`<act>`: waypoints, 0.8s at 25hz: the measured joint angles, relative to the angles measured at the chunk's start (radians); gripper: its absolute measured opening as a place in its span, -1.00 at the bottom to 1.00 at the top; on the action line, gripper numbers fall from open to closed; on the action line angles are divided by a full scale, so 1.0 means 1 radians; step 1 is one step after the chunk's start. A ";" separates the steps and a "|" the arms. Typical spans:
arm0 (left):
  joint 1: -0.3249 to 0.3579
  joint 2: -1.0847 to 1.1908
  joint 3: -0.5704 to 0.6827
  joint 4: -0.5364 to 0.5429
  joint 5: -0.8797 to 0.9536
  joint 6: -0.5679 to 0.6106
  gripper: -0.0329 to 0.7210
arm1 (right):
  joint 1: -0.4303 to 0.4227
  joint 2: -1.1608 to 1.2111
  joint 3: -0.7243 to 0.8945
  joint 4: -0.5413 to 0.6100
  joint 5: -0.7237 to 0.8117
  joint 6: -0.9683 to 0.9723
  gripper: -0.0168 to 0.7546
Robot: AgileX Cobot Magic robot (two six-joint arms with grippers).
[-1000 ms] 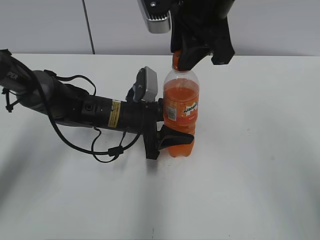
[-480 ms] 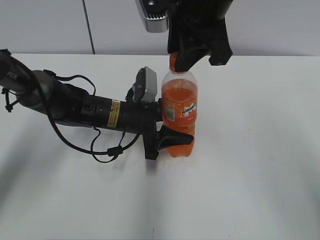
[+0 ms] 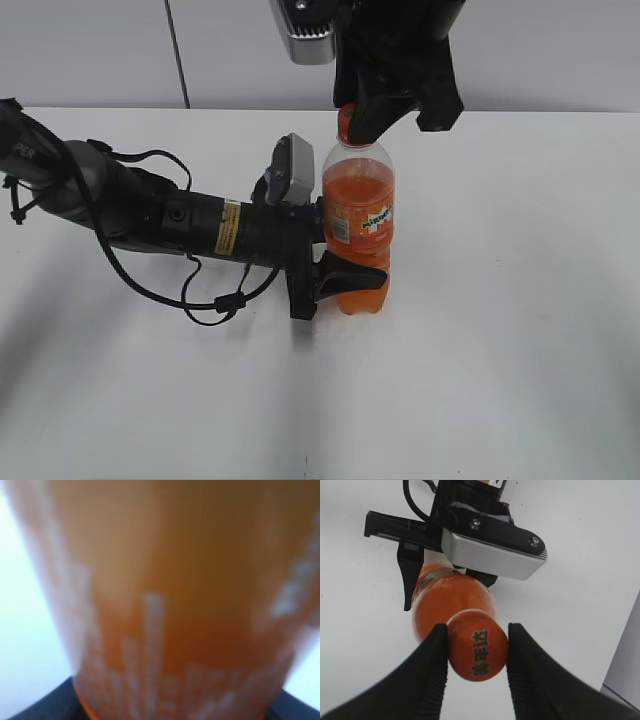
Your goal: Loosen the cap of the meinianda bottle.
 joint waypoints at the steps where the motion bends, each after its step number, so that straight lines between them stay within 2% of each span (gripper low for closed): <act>1: 0.000 0.000 0.000 0.000 0.000 0.000 0.15 | 0.000 0.000 0.000 0.000 0.000 0.000 -0.25; 14: 0.000 0.000 0.000 0.001 0.000 0.000 0.15 | 0.000 0.000 0.000 0.001 0.000 0.028 -0.24; 20: 0.000 0.000 0.000 0.000 0.000 -0.001 0.15 | 0.000 0.000 0.000 0.007 0.000 0.037 -0.12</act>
